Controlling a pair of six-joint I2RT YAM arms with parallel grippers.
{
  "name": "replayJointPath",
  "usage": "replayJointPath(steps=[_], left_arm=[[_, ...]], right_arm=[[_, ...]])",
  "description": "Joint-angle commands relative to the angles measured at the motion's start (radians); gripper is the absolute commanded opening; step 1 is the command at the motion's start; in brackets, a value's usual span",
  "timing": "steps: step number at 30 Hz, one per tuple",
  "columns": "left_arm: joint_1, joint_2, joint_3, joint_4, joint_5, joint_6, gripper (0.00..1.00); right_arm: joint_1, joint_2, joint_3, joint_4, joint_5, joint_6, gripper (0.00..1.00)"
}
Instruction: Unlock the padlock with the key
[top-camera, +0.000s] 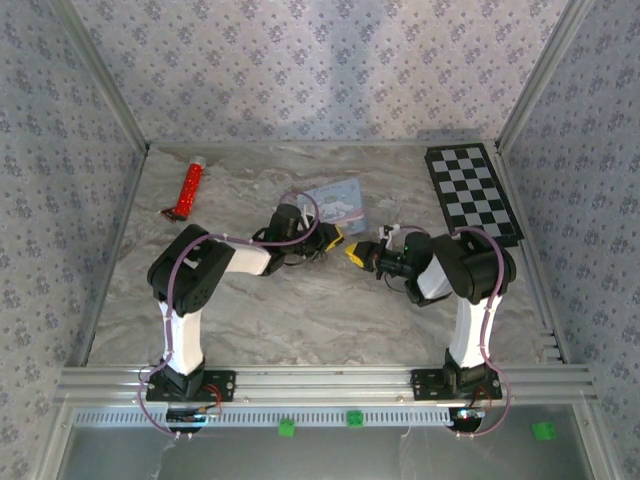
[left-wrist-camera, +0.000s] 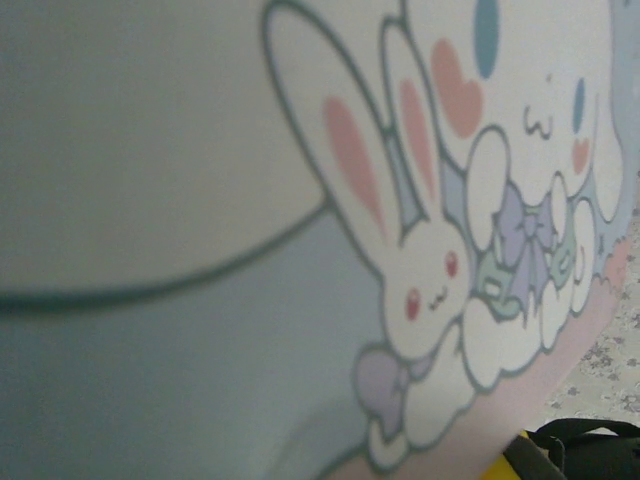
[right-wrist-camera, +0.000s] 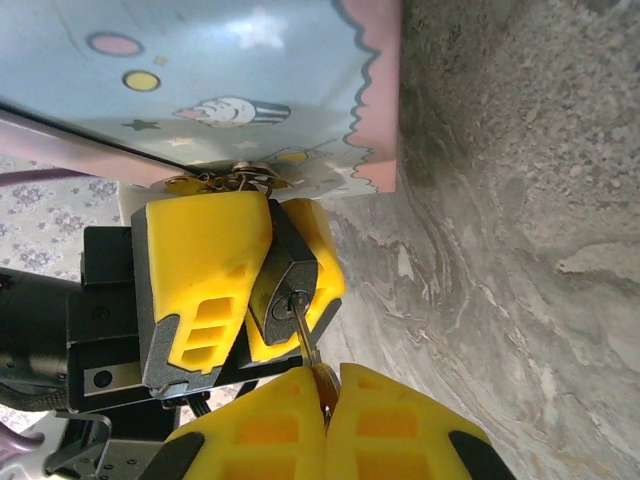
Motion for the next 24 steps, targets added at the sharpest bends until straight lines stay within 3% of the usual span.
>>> replayJointPath(steps=[1, 24], left_arm=[[-0.018, -0.042, -0.011, 0.06, 0.076, -0.04, 0.11], [-0.036, -0.036, 0.018, 0.064, 0.112, -0.041, 0.1]], right_arm=[[-0.009, -0.037, 0.044, 0.032, -0.003, 0.023, 0.0], [-0.071, -0.037, 0.143, 0.032, -0.085, 0.071, 0.0]])
